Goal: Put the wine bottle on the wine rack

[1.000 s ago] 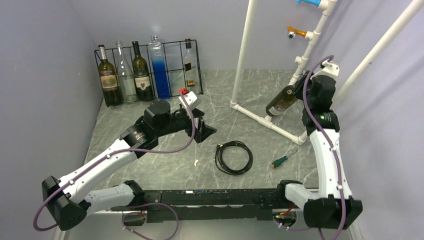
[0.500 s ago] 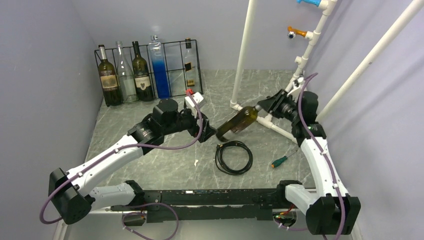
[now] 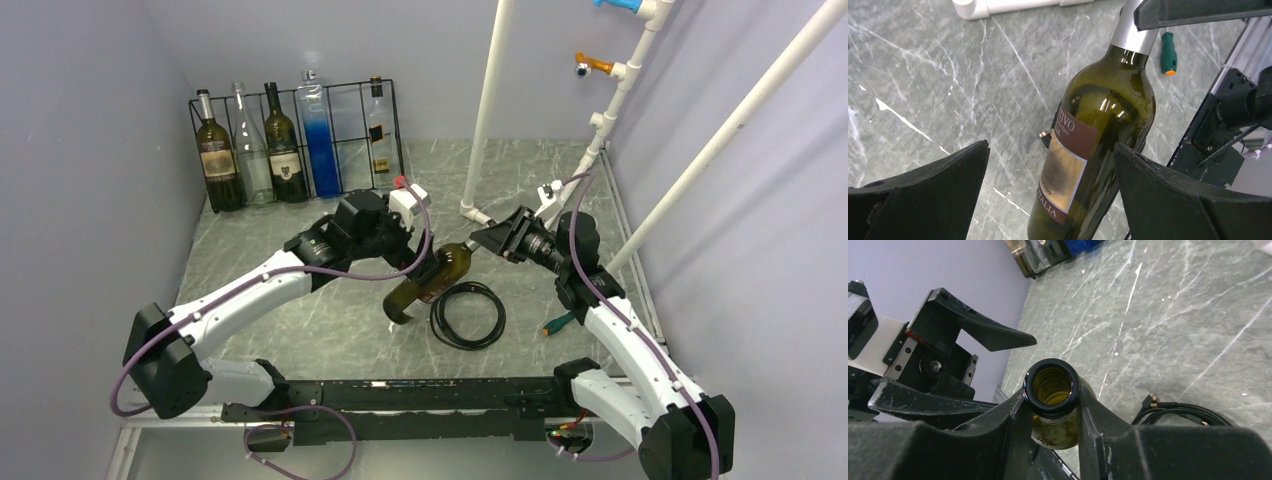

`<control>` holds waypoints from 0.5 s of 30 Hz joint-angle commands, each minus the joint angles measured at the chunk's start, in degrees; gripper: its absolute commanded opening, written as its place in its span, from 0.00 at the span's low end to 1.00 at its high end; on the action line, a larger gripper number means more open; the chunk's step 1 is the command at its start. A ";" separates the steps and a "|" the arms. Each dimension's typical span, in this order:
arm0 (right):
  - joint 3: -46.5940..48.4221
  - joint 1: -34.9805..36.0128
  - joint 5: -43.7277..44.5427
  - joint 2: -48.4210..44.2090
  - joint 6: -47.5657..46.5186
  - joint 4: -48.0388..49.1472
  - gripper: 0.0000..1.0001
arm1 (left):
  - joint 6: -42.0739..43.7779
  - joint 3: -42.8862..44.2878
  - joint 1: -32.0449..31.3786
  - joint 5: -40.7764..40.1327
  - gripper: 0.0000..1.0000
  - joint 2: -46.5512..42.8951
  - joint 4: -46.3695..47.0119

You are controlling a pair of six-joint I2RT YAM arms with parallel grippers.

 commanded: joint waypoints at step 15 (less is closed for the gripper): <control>-0.76 0.61 0.67 -2.42 2.31 8.29 0.00 | 1.72 2.74 -2.17 9.39 0.99 7.01 3.38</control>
